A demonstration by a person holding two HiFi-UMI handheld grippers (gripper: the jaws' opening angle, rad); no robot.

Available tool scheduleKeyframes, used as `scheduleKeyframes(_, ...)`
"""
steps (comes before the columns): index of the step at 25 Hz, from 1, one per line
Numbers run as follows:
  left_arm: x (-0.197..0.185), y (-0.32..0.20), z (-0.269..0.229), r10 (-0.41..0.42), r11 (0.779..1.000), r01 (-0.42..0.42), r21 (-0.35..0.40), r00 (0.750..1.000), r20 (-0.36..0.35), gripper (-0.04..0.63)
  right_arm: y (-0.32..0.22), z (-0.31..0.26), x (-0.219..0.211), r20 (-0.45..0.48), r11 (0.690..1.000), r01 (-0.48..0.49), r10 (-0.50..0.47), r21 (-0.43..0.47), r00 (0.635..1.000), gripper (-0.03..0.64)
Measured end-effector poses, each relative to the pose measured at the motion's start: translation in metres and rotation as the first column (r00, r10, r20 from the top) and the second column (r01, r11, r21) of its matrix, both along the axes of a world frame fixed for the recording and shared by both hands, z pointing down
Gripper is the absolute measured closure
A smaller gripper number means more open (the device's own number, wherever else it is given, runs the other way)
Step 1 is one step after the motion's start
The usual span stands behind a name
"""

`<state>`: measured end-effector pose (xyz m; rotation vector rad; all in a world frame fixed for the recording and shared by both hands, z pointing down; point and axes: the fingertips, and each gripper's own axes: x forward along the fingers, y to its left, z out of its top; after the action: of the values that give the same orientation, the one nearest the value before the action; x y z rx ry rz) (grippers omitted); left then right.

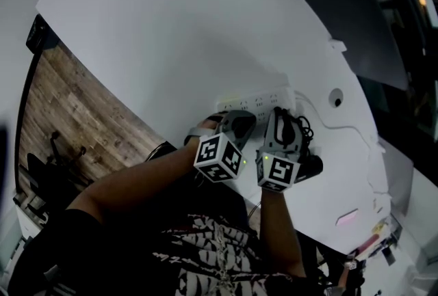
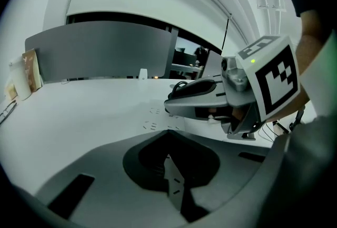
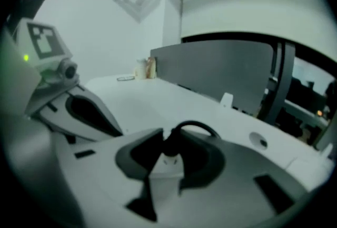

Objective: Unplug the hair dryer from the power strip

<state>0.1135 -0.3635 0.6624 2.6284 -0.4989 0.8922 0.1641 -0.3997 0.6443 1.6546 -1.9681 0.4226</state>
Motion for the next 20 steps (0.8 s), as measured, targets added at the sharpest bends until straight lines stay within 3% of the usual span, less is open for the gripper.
scheduleKeyframes(3, -0.002, 0.001, 0.001, 0.006, 1.000, -0.006, 0.001, 1.000, 0.004, 0.568, 0.000, 0.002, -0.007, -0.084, 0.999, 0.044, -0.044, 0.004, 0.996, 0.503)
scheduleKeyframes(7, -0.003, 0.004, 0.002, 0.008, 1.000, -0.008, -0.013, 1.000, 0.009, 0.568, 0.002, 0.003, -0.009, -0.098, 0.999, 0.046, -0.044, 0.015, 0.994, 0.502)
scheduleKeyframes(11, -0.003, 0.001, 0.008, 0.037, 0.999, -0.037, 0.000, 0.999, 0.024, 0.568, 0.000, 0.010, -0.007, -0.056, 0.999, 0.027, -0.025, 0.027, 0.998, 0.495)
scheduleKeyframes(20, -0.001, 0.006, 0.017, 0.071, 0.997, -0.070, -0.015, 0.995, 0.064, 0.568, 0.026, 0.027, -0.010, 0.141, 0.991, 0.029, -0.011, -0.127, 0.990, 0.414)
